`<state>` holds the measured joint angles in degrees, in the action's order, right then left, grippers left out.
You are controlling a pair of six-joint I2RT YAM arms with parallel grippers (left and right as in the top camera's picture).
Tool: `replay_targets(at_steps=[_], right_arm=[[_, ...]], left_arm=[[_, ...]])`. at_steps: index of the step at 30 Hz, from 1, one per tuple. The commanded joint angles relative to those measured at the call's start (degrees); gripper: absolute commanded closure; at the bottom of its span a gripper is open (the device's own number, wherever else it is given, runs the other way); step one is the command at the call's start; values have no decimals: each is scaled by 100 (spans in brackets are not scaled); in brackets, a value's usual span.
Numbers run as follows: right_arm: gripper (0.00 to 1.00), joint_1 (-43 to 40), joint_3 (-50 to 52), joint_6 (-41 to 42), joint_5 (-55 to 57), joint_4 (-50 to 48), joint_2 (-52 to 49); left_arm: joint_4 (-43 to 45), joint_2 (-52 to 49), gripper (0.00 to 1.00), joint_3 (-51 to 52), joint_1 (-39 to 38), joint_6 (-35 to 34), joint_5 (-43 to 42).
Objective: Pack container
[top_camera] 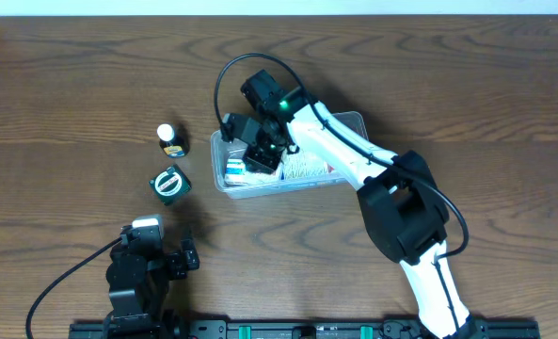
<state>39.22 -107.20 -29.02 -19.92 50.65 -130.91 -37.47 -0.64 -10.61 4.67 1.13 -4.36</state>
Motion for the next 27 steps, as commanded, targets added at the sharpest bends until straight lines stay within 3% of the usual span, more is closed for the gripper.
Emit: replay_targets(at_steps=[1,4,14,20,24,27], right_arm=[[31,142,-297,0,-278,9,-57],[24,216,-280,-42,-256,0,-63],[25,227,-157,-42,479,105,-188],[20,195,-157,-42,603,149,-420],[35,195,-153,-42,605,142,-487],[35,192,-153,-46,660,118,-487]], left_arm=[[0,15,2,-11,-9,13,-42],[0,15,2,-11,-9,13,-42],[0,15,2,-11,-9,13,-42],[0,15,2,-11,-9,13,-42],[0,15,2,-11,-9,13,-39],[0,15,2,-11,-9,13,-42]])
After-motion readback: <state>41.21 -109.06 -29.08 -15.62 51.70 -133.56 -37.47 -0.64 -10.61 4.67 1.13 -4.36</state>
